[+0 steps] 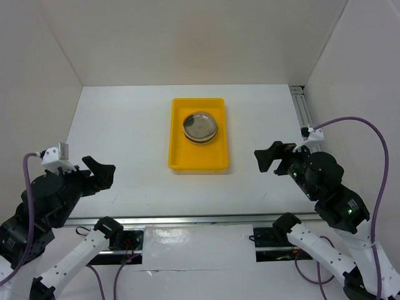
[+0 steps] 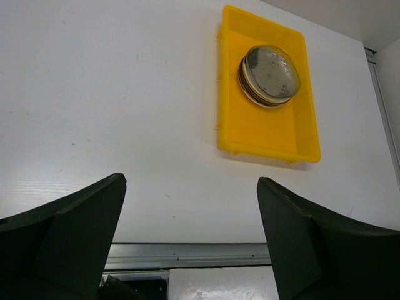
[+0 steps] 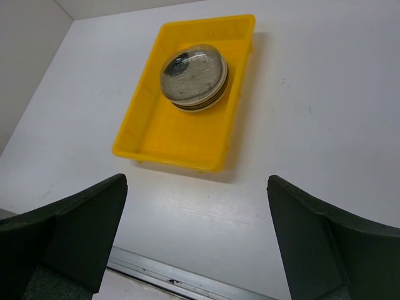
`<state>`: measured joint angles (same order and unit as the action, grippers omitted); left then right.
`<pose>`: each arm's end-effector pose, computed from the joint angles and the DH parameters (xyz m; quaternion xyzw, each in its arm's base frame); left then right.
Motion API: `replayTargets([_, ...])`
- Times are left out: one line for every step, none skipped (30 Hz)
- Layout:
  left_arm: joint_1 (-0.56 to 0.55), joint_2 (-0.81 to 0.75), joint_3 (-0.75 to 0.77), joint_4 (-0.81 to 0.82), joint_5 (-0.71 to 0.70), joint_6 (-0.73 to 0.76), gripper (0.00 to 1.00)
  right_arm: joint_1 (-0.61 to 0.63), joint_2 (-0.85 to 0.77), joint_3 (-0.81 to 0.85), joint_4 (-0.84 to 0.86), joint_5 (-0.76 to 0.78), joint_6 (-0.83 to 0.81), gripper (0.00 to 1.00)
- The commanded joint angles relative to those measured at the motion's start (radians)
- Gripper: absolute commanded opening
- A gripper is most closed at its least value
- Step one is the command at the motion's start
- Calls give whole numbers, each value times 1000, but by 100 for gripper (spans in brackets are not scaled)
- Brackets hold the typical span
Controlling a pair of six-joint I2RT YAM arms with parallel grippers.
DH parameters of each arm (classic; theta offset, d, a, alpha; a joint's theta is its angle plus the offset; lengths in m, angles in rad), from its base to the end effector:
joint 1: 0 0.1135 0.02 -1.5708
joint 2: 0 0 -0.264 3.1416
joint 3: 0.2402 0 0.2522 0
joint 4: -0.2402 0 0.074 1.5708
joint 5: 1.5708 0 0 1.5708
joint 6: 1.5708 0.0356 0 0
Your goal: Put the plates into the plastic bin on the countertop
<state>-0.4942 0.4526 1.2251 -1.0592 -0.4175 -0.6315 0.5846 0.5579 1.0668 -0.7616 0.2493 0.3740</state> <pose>0.0230 0.0040 0.4128 -0.1775 0.7731 -0.1722 0.5840 0.0764 0.0400 0.3979 -0.0067 0.7881 0.1930 0.5845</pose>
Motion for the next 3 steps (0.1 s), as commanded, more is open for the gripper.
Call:
replayTargets([3, -11, 34, -62, -46, 16, 99, 4, 5, 8, -41, 10, 11, 100])
replayTargets([3, -11, 43, -76, -46, 16, 99, 4, 19, 9, -41, 10, 11, 100])
replayTargets([3, -11, 43, -76, -46, 16, 99, 4, 29, 9, -41, 19, 11, 100])
